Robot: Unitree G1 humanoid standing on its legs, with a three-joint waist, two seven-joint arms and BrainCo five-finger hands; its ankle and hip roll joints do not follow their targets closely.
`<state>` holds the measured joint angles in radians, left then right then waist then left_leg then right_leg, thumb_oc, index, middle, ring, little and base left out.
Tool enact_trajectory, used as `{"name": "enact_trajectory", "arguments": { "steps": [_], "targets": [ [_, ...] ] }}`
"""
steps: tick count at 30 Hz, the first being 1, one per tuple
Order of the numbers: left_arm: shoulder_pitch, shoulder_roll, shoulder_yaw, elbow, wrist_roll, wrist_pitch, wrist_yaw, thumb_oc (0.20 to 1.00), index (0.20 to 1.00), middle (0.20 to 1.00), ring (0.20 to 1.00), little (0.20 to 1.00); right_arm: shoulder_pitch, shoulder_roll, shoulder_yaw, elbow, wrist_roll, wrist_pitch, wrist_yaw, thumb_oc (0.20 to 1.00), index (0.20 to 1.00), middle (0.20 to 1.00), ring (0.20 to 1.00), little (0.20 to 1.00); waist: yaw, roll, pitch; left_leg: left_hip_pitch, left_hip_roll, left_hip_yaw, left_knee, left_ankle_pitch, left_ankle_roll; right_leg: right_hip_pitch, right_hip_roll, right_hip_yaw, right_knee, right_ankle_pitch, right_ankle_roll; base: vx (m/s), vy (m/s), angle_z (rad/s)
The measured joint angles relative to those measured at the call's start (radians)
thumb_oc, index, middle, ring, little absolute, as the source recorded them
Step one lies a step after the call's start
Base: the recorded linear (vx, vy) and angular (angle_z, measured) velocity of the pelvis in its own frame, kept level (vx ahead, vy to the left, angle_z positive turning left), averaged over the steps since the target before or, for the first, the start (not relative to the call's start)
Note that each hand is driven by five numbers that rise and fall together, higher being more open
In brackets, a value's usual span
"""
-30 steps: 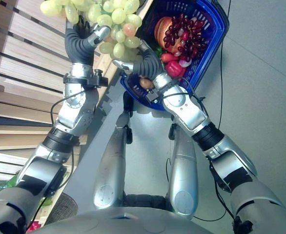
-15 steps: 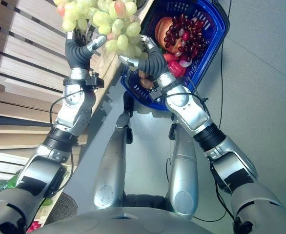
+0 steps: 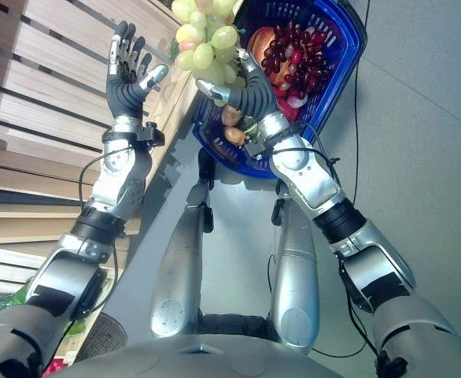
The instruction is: Pick up fruits and vegetables into the basket
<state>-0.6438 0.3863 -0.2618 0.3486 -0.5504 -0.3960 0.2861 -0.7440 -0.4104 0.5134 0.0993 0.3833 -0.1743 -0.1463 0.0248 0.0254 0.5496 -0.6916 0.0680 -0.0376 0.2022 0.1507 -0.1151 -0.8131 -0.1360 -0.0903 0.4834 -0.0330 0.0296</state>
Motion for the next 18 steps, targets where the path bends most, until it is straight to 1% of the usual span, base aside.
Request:
{"name": "enact_trajectory", "arguments": {
  "steps": [7, 11, 16, 18],
  "targets": [
    [-0.002, 0.000, 0.006, 0.078, 0.000, 0.000, 0.012, 1.000, 1.000, 1.000, 1.000, 1.000, 0.005, 0.000, -0.013, 0.000, 0.000, -0.003, -0.025, 0.200, 0.200, 0.200, 0.200, 0.200, -0.001, 0.001, 0.000, 0.000, 0.000, 0.002, 0.000, 0.000, 0.000, -0.001, 0.000, 0.001, 0.000, 0.000, 0.000, 0.00, 0.000, 0.00],
    [-0.007, 0.000, 0.024, 0.140, 0.003, -0.003, 0.047, 1.000, 1.000, 1.000, 1.000, 1.000, 0.007, -0.004, -0.030, 0.023, -0.001, -0.006, -0.075, 0.200, 0.200, 0.200, 0.200, 0.200, -0.003, 0.001, 0.000, 0.001, 0.000, 0.004, 0.000, 0.000, 0.000, -0.001, 0.000, 0.002, -0.001, 0.000, 0.000, 0.00, 0.000, 0.00],
    [-0.021, 0.016, 0.031, 0.241, 0.012, -0.017, 0.111, 1.000, 1.000, 1.000, 1.000, 1.000, 0.012, -0.016, -0.047, 0.165, 0.000, -0.013, -0.157, 0.200, 0.200, 0.200, 0.200, 0.200, -0.004, 0.001, 0.000, 0.001, 0.000, 0.006, 0.000, 0.000, 0.000, -0.001, 0.000, 0.003, -0.003, 0.000, 0.000, 0.00, 0.000, 0.00],
    [-0.037, 0.031, 0.031, 0.287, 0.021, -0.019, 0.125, 1.000, 1.000, 1.000, 1.000, 1.000, 0.007, -0.021, -0.047, 0.233, 0.001, -0.018, -0.175, 0.200, 0.200, 0.200, 0.200, 0.200, -0.006, 0.001, 0.000, 0.001, 0.000, 0.006, 0.000, 0.000, -0.001, 0.000, 0.000, 0.003, -0.003, 0.000, 0.000, 0.00, 0.000, 0.00]
  ]
}}
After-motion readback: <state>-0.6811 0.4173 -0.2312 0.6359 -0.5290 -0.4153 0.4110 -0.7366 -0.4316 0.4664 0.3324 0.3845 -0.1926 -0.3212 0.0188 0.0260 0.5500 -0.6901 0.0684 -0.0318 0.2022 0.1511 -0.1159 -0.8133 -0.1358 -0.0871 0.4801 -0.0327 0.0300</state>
